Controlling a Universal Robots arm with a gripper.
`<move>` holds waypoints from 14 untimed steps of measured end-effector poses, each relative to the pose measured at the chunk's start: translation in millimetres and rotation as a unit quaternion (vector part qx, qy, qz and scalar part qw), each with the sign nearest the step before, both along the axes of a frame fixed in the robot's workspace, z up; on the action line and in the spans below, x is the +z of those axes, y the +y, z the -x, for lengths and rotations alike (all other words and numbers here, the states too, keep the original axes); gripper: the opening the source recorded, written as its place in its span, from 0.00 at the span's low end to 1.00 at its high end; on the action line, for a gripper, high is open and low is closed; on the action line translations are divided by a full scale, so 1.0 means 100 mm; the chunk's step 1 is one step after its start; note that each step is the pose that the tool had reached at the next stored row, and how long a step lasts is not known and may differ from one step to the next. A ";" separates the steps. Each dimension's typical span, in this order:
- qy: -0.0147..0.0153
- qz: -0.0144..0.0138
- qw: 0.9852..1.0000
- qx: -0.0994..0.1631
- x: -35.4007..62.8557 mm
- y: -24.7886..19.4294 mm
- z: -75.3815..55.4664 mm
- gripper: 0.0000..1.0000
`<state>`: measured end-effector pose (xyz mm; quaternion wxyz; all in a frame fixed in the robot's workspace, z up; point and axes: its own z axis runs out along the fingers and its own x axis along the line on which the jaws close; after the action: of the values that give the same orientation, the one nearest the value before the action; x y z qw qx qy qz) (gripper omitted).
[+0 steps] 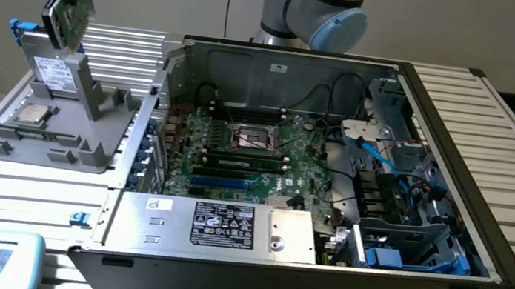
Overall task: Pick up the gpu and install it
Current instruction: 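Pick up the gpu and move the gpu toward the slot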
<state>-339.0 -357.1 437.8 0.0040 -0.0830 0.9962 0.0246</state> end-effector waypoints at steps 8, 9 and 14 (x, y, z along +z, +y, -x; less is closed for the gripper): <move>0.000 0.000 0.997 0.073 0.000 0.000 0.00 0.28; 0.000 0.000 0.997 0.082 0.000 0.000 0.00 0.28; 0.000 -0.001 0.992 0.127 0.000 0.000 0.00 0.28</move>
<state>-339.1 -357.1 437.8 0.0009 -0.2090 0.9776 0.0256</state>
